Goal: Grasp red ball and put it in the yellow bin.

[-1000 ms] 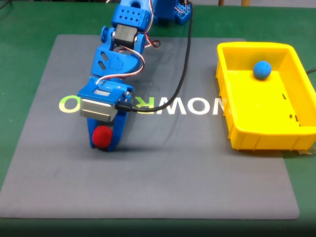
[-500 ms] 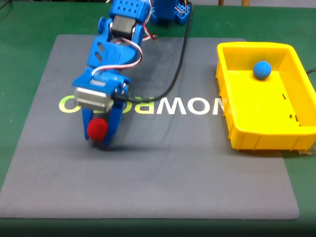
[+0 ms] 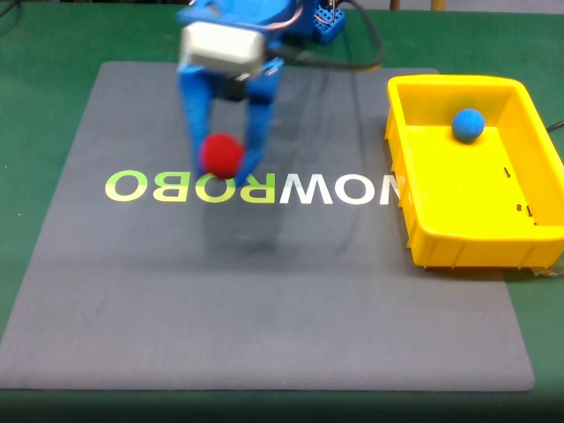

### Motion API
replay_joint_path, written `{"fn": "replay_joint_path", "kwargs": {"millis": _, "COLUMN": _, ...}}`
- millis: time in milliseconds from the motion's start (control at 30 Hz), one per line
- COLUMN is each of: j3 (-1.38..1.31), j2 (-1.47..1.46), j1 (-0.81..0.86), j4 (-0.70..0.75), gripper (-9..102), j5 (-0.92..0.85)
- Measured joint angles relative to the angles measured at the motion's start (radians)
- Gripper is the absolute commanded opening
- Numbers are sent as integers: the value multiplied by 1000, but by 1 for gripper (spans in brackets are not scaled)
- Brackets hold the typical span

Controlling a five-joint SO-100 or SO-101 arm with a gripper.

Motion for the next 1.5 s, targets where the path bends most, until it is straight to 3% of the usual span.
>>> {"fn": "replay_joint_path", "kwargs": {"millis": 500, "j3": 400, "j2": 405, "j1": -322, "j4": 0, "gripper": 0, "j5": 21}}
{"fn": "replay_joint_path", "kwargs": {"millis": 867, "j3": 500, "j2": 465, "j1": -511, "j4": -17, "gripper": 0, "j5": 49}}
{"fn": "replay_joint_path", "kwargs": {"millis": 1500, "j3": 528, "j2": 469, "j1": -614, "j4": -57, "gripper": 2, "j5": 58}}
